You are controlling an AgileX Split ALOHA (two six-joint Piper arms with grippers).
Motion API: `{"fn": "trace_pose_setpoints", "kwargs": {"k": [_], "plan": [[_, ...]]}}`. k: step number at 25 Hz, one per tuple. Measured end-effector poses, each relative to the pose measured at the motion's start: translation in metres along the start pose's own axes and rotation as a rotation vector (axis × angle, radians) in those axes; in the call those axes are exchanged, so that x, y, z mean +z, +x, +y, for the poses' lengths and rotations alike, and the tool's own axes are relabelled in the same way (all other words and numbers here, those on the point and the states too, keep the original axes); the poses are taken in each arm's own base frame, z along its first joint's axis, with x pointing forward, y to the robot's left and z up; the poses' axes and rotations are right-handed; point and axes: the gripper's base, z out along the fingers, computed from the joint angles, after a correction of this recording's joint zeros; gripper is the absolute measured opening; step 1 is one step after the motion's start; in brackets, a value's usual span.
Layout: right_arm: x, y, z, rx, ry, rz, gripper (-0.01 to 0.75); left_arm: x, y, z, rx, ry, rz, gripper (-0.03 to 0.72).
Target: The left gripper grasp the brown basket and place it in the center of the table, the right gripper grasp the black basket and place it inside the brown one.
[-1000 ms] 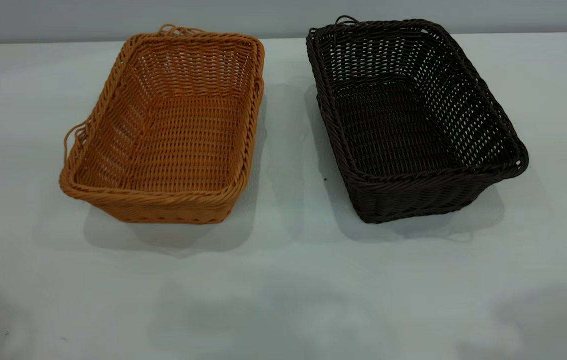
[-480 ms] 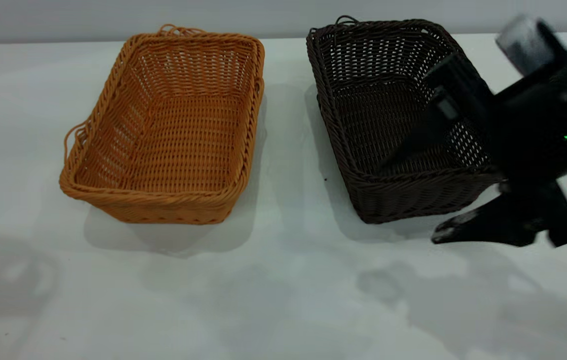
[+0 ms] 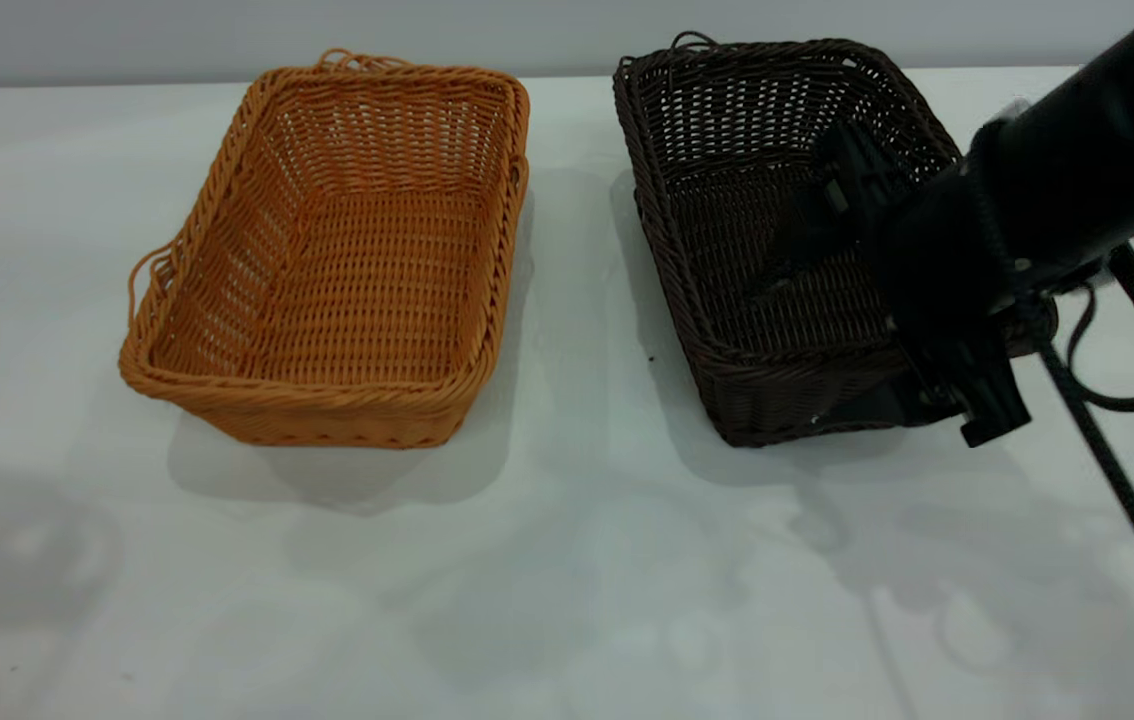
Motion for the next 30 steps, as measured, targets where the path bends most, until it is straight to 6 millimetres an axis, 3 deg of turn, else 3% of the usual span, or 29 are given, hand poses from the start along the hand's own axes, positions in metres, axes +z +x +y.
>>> {"fn": "trace_pose_setpoints", "kwargs": {"k": [5, 9, 19, 24, 30], "plan": [[0.022, -0.014, -0.001, 0.116, 0.046, -0.075, 0.584, 0.012, -0.003, 0.001, -0.02, 0.006, 0.037, 0.56], [0.029, -0.02, 0.001, 0.15, 0.055, -0.123, 0.584, 0.038, -0.014, 0.004, -0.042, 0.023, 0.094, 0.56], [0.03, -0.021, 0.001, 0.162, 0.054, -0.134, 0.574, 0.17, -0.045, 0.012, -0.171, 0.074, 0.236, 0.56], [0.03, -0.021, 0.001, 0.162, 0.054, -0.135, 0.572, 0.212, -0.065, 0.007, -0.18, 0.093, 0.236, 0.56], [0.03, -0.021, 0.001, 0.162, 0.054, -0.135, 0.572, 0.247, -0.075, -0.021, -0.108, 0.136, 0.257, 0.56]]}}
